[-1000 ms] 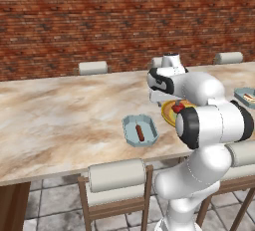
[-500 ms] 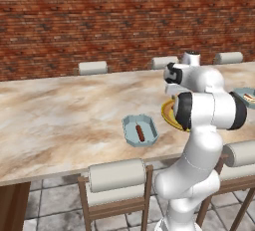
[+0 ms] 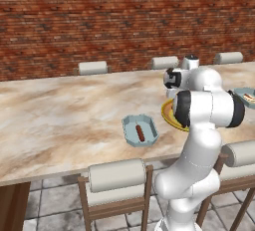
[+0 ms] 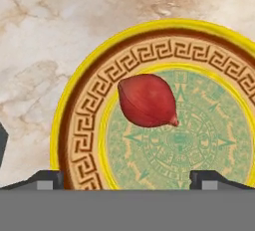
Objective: Place one cooked food and one vegetable from the large plate to each tupperware container.
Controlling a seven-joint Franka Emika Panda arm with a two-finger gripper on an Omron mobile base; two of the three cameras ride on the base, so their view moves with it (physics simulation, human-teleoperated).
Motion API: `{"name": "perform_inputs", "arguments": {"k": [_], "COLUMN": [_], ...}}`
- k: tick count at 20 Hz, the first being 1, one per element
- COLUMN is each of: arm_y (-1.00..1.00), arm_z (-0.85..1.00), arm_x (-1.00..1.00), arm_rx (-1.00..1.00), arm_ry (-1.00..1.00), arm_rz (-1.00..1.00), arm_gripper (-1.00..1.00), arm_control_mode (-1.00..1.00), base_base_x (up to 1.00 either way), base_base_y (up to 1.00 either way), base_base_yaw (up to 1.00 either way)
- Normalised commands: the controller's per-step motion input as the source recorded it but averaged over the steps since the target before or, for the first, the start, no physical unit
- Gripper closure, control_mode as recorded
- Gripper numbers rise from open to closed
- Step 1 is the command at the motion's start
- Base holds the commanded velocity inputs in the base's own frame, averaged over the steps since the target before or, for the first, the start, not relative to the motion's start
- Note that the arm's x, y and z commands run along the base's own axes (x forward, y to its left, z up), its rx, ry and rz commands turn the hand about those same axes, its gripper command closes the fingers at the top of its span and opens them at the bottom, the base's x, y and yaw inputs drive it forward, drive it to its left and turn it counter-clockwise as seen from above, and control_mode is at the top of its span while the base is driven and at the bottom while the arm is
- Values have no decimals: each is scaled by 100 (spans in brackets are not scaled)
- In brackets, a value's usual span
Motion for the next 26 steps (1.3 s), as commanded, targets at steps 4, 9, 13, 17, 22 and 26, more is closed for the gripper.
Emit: {"name": "perform_inputs", "arguments": {"k": [4,9,13,17,22,26], "arm_y": [-2,-38,-38,-7,7,6], "arm_z": [-39,-22,0,-1,-14,-20], "arm_x": [24,44,29,3,0,0], "arm_rx": [-14,-1,15,13,3,1], "arm_ry": [14,8,7,0,1,3], "arm_rz": [2,1,0,2,1,0], "arm_gripper": [-100,-100,-100,-100,-100,-100], "arm_control_mode": [-100,-100,-100,-100,-100,-100], "base_base_x": [0,0,0,0,0,0], "base_base_y": [0,0,0,0,0,0], "base_base_yaw": [0,0,0,0,0,0]}}
